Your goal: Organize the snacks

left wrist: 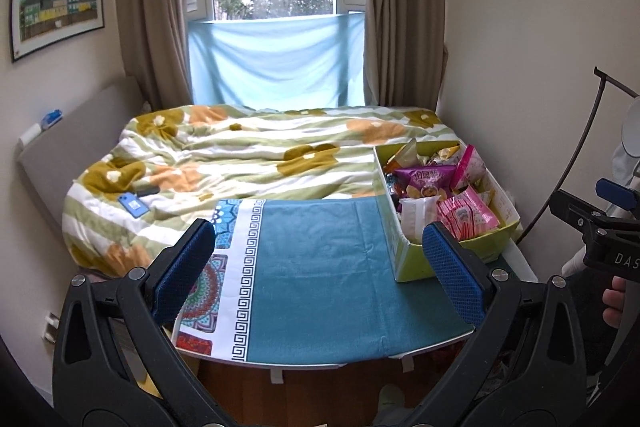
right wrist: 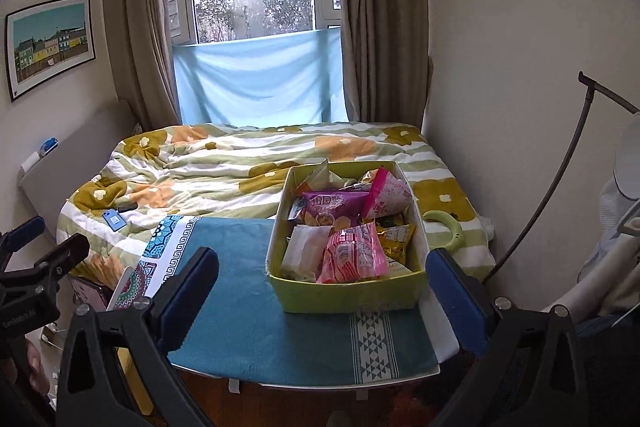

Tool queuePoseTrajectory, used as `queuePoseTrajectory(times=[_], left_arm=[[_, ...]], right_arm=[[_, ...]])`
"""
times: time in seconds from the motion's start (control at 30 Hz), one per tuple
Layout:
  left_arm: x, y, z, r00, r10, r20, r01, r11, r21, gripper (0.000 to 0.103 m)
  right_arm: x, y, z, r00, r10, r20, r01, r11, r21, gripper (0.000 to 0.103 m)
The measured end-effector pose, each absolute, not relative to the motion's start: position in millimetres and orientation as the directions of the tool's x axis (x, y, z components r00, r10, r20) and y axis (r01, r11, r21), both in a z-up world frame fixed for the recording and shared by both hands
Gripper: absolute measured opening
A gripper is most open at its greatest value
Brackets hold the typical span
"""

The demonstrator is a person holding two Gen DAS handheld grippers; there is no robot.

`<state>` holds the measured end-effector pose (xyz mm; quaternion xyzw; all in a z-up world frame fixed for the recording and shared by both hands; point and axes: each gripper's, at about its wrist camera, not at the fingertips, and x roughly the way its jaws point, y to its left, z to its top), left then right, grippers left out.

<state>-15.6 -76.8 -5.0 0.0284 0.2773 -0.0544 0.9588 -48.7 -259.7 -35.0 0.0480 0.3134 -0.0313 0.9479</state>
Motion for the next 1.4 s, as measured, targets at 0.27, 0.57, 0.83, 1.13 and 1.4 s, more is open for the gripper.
queuePoseTrajectory(times=[0.27, 0.57, 0.83, 1.13, 1.4], left_arm=[[-21, -69, -5, 0.841, -0.107, -0.531, 0.12, 0.993, -0.011, 0.102], [-17, -72, -5, 0.837, -0.11, -0.536, 0.124, 0.992, -0.011, 0.102], [-15, -72, -5, 0.836, -0.108, -0.538, 0.123, 0.992, -0.008, 0.102], [-7, -77, -7, 0.828, -0.103, -0.55, 0.12, 0.993, -0.005, 0.102], [-6, -77, -7, 0.828, -0.105, -0.551, 0.121, 0.993, -0.006, 0.102]], right_arm=[[-59, -250, -40, 0.799, -0.055, -0.599, 0.106, 0.993, 0.051, 0.103], [-59, -250, -39, 0.804, -0.067, -0.59, 0.111, 0.993, 0.038, 0.103], [-54, -247, -40, 0.806, -0.057, -0.589, 0.1, 0.994, 0.041, 0.103], [-50, -245, -42, 0.801, -0.048, -0.597, 0.094, 0.995, 0.046, 0.103], [-49, -245, -43, 0.8, -0.046, -0.598, 0.093, 0.995, 0.047, 0.103]])
